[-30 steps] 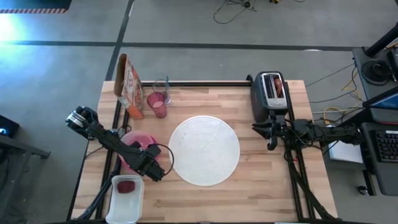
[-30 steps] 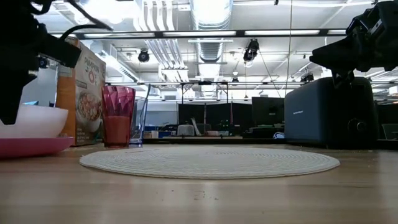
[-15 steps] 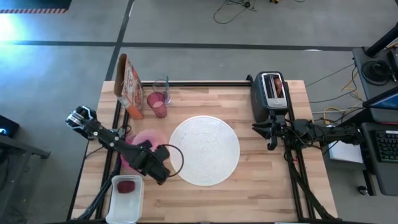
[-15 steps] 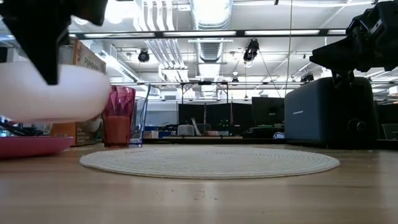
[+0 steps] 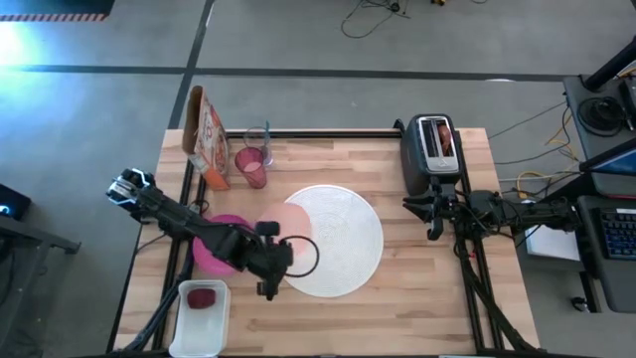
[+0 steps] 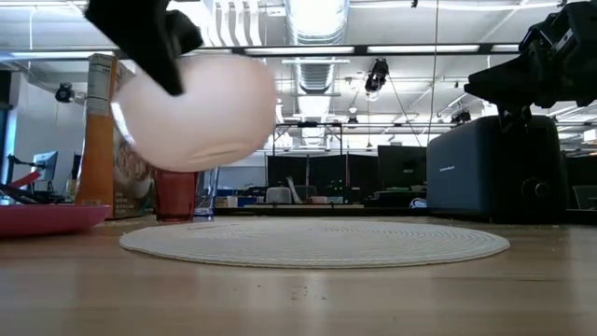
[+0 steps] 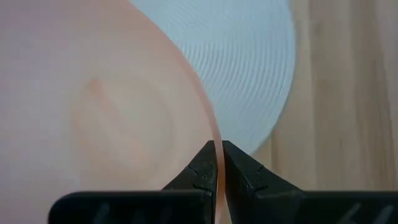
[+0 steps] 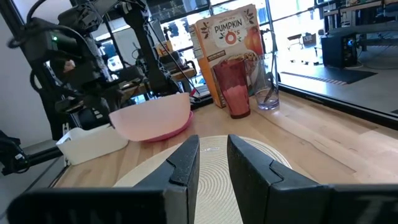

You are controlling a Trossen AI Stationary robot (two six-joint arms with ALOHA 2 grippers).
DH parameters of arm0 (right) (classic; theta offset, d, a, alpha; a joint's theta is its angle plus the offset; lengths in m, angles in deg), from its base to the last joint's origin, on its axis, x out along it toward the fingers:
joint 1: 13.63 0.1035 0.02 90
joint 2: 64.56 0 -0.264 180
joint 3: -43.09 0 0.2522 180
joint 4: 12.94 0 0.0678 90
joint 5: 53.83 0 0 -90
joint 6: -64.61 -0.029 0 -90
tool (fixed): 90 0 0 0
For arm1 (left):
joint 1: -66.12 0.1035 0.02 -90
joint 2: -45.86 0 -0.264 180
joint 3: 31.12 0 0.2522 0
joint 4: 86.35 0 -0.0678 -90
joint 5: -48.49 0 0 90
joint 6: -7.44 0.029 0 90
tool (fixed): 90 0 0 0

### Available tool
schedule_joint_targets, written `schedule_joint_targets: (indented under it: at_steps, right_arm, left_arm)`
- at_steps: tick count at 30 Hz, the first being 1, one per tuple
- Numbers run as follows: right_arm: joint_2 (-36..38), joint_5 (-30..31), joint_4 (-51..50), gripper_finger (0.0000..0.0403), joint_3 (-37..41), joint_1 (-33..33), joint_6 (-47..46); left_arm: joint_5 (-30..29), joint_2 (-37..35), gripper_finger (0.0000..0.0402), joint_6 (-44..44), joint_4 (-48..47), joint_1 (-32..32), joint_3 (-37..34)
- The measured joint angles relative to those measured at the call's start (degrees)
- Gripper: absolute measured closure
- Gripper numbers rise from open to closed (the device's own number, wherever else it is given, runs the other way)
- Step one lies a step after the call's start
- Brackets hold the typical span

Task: Arrange a breakfast setting
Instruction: Put the orange bowl on the white placemat

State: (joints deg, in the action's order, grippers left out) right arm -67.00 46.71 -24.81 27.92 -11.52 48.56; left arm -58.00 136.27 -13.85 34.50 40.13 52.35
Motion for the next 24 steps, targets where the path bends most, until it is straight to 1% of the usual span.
schedule_joint_targets:
  at_steps: [5,13,24]
  right_arm:
    - [0.0,0.0,0.0,0.0330,0.0,0.0,0.0]
    - [0.0,0.0,0.0,0.0330,0.0,0.0,0.0]
    - [0.0,0.0,-0.1,0.0330,0.0,0.0,0.0]
  left_arm:
    - [0.0,2.5,0.0401,10.6,4.7,1.8,0.0]
    - [1.6,6.1,0.0401,20.6,13.2,3.6,0.0]
    - [3.5,10.1,0.0402,26.4,23.2,6.2,0.0]
